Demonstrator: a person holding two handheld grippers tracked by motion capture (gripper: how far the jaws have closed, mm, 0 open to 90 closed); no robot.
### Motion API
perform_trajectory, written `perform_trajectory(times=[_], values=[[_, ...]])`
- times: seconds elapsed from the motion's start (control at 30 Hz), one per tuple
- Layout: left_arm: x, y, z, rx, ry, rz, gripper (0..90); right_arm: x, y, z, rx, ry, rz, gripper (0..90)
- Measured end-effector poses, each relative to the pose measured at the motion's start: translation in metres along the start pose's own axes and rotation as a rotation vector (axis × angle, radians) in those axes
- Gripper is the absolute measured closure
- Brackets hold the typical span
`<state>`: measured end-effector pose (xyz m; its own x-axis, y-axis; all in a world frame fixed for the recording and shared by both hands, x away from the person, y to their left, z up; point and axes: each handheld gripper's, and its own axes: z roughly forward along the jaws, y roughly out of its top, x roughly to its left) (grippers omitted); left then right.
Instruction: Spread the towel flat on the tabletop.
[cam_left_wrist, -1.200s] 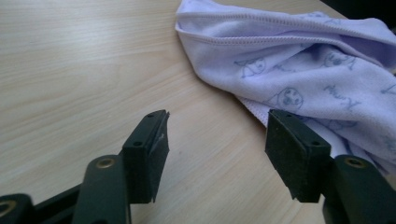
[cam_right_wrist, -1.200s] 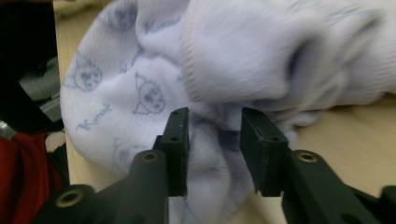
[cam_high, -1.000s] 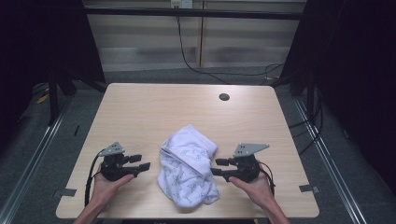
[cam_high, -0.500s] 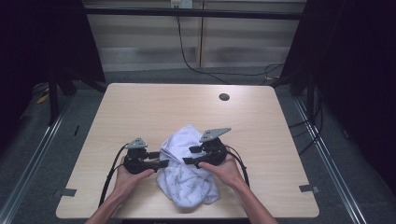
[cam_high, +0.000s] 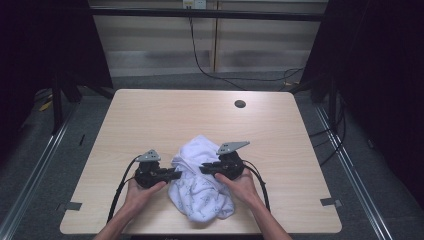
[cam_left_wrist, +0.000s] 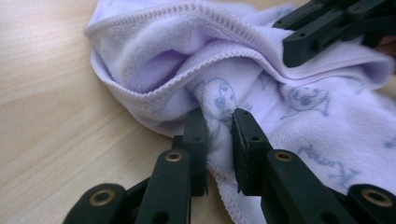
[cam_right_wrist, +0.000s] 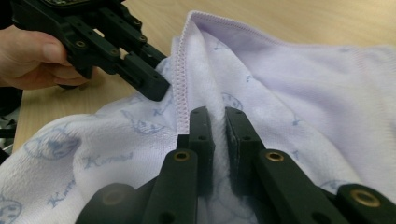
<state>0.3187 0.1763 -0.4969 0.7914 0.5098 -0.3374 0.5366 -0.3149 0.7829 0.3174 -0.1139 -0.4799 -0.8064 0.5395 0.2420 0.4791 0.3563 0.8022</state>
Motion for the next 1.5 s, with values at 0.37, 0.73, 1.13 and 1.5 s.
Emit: perform_trajectory(times=[0.37, 0.73, 1.13, 1.5], values=[[-0.009, 0.007, -0.016, -0.088, -0.044, -0.004, 76.5, 0.001, 0.006, -0.020, -0.082, -0.015, 0.021, 82.1], [-0.012, 0.010, -0.012, -0.067, -0.004, 0.015, 68.6, 0.009, 0.006, -0.026, -0.083, 0.024, 0.002, 82.2], [-0.012, 0.007, 0.008, 0.009, 0.052, 0.092, 52.8, 0.010, 0.004, -0.022, -0.074, 0.021, 0.012, 82.2], [-0.011, 0.009, -0.009, -0.082, -0.040, 0.065, 87.5, 0.006, 0.004, -0.023, -0.102, 0.000, 0.037, 82.3]])
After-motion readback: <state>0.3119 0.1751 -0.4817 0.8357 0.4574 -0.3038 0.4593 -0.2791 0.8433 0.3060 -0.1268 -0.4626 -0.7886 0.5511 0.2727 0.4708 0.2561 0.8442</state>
